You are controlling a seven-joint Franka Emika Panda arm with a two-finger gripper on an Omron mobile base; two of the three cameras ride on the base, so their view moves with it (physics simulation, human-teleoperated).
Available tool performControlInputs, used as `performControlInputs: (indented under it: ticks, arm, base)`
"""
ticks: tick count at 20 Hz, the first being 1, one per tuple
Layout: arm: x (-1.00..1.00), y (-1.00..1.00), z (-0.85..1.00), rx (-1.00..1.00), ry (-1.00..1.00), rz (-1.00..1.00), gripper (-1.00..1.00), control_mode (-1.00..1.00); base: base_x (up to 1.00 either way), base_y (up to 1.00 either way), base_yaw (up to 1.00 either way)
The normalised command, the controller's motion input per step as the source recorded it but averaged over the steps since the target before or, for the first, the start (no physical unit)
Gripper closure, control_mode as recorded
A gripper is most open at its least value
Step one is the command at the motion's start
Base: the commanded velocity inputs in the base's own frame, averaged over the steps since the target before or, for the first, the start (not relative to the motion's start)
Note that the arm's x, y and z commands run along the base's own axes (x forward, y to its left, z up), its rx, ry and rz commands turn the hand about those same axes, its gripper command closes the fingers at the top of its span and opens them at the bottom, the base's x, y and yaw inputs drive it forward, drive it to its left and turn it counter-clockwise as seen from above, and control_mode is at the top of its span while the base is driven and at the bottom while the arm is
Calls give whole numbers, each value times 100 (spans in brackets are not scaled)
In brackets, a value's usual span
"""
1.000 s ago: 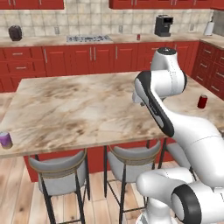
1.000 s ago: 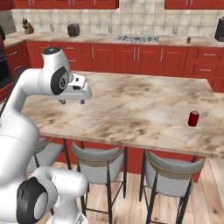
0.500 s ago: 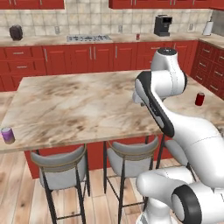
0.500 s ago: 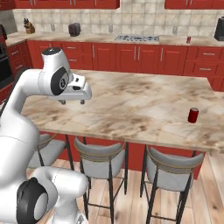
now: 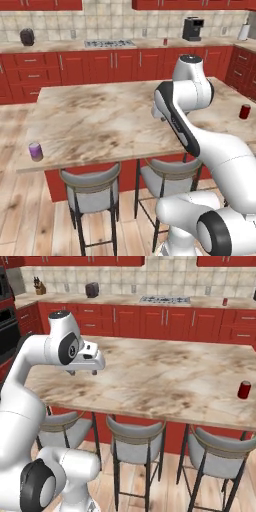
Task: Four empty soda cans are scattered around the kitchen. Gather all the cans and cluster them next to the stove for recycling.
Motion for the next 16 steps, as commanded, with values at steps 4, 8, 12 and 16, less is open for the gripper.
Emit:
performControlInputs:
  ticks: [4,8,12,16]
  arm:
    - [0,0,0,0,0,0,-100,100]
    - [0,0,0,0,0,0,-100,100]
    - [0,0,0,0,0,0,-100,100]
    - [0,0,0,0,0,0,-100,100]
  base:
    - [0,56,0]
    - [0,54,0]
    - [0,55,0]
    - [0,54,0]
